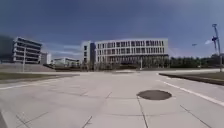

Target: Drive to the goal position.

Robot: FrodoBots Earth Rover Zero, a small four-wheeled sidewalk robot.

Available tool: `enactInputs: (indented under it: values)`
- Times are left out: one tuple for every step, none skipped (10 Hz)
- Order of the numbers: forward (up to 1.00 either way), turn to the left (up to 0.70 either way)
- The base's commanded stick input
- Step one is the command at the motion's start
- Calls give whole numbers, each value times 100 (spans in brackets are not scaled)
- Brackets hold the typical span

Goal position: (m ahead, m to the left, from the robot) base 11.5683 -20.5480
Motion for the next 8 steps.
enactInputs:
  values:
    - [70, -1]
    - [70, -1]
    - [70, -1]
    - [70, -1]
    - [70, -1]
    - [70, -1]
    - [70, -1]
    - [70, -1]
